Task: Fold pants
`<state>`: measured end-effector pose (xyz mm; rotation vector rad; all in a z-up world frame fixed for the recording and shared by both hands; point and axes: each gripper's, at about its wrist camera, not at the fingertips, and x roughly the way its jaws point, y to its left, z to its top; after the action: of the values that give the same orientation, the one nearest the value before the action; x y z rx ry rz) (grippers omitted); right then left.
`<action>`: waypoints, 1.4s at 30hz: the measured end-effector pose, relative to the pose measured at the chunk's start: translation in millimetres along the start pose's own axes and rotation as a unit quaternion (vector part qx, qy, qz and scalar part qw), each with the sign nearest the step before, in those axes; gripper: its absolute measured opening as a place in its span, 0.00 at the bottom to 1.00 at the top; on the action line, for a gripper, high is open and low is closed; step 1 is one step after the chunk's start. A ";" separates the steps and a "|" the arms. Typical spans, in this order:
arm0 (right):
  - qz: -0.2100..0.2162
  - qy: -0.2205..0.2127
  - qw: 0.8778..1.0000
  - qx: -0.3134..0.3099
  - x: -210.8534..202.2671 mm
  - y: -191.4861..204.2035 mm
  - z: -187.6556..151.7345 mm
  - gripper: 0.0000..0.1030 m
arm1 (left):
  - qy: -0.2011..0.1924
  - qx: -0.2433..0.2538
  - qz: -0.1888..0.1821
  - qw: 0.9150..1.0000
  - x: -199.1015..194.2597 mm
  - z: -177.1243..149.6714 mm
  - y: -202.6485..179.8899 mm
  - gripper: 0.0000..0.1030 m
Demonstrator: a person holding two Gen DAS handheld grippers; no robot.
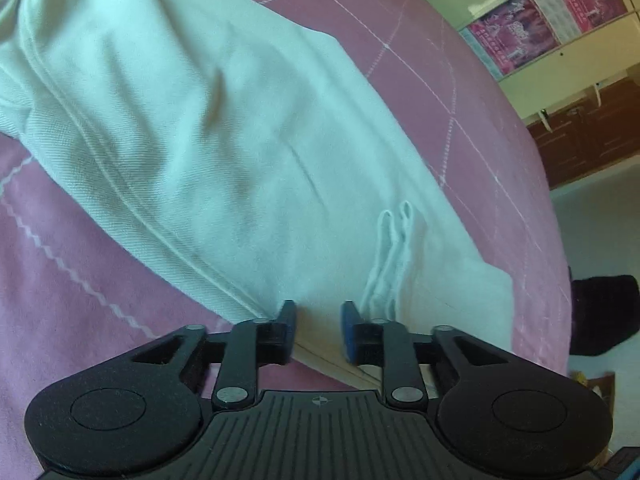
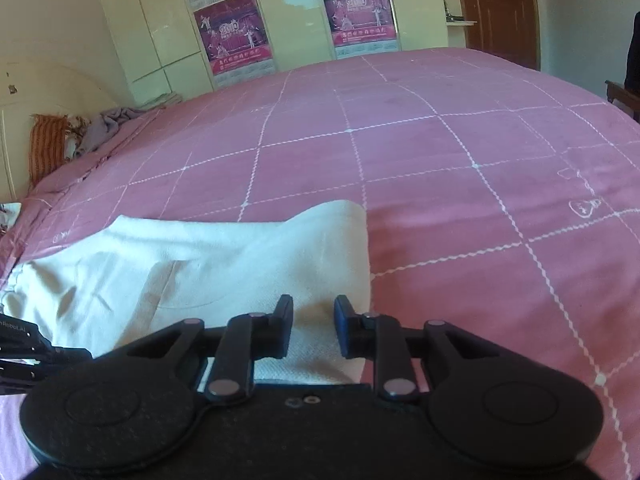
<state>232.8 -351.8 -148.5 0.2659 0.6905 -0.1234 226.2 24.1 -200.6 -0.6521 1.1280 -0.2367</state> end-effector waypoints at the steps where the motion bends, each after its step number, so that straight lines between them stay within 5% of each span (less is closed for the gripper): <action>1: 0.003 0.001 1.000 -0.008 -0.7 -1.0 -0.8 0.24 | -0.002 -0.002 -0.013 1.000 -0.7 1.1 -4.0 0.76; 2: 0.001 0.003 1.000 -0.017 -1.2 -0.6 -1.7 0.24 | -0.015 -0.005 -0.021 1.000 -3.3 1.0 -8.6 1.00; 8: 0.003 0.005 1.000 0.010 -6.1 -13.1 -4.0 0.29 | 0.022 -0.024 -0.053 0.998 20.1 -5.8 -27.8 0.98; 11: 0.004 -0.001 1.000 0.018 -12.0 -19.6 -6.4 0.30 | 0.052 -0.056 -0.062 0.995 42.0 -19.1 -28.0 0.67; 16: 0.008 -0.007 0.999 0.034 -19.3 -30.2 -9.8 0.30 | 0.048 -0.110 -0.099 0.988 62.4 -28.5 -19.0 0.45; 17: 0.010 -0.008 0.999 0.037 -20.1 -32.1 -10.6 0.30 | 0.046 -0.112 -0.099 0.988 62.7 -30.4 -20.9 0.26; 18: 0.010 -0.009 0.999 0.039 -20.6 -33.3 -11.2 0.30 | 0.034 -0.096 -0.086 0.991 60.7 -31.8 -28.6 0.20; 20: 0.002 -0.015 0.999 0.039 -22.3 -34.9 -12.2 0.30 | -0.006 -0.049 -0.072 0.996 46.7 -30.0 -48.9 0.19; 25: -0.007 -0.028 0.999 0.027 -21.7 -33.0 -2.8 0.26 | -0.079 -0.006 -0.102 0.992 -8.3 -1.9 -60.5 0.18; 28: 0.003 -0.029 0.999 0.011 -16.5 -21.1 6.4 0.26 | -0.080 0.020 -0.050 0.995 -14.0 4.4 -36.0 0.18; 31: 0.018 -0.011 1.000 -0.018 -1.0 2.3 8.1 0.24 | -0.015 0.042 0.044 0.998 16.3 -0.5 -10.4 0.21; 35: 0.027 0.025 0.998 -0.053 22.8 34.2 -3.0 0.23 | -0.022 0.043 0.046 0.998 8.8 -6.1 -7.3 0.28; 37: 0.017 0.082 0.993 -0.087 42.2 43.5 -16.3 0.23 | -0.028 0.047 0.062 0.997 -3.3 -3.0 -11.7 0.38; 39: 0.013 0.084 0.989 -0.121 45.9 46.8 -26.1 0.22 | -0.047 0.056 0.075 0.994 -20.0 0.1 -10.3 0.63; 42: 0.017 0.078 0.990 -0.114 35.7 53.3 -16.0 0.24 | -0.076 0.070 0.093 0.990 -41.6 3.4 -6.3 0.82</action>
<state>261.0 -297.0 -172.6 0.0685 0.8473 0.0097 212.4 40.8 -164.3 -0.4301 1.0084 -0.1027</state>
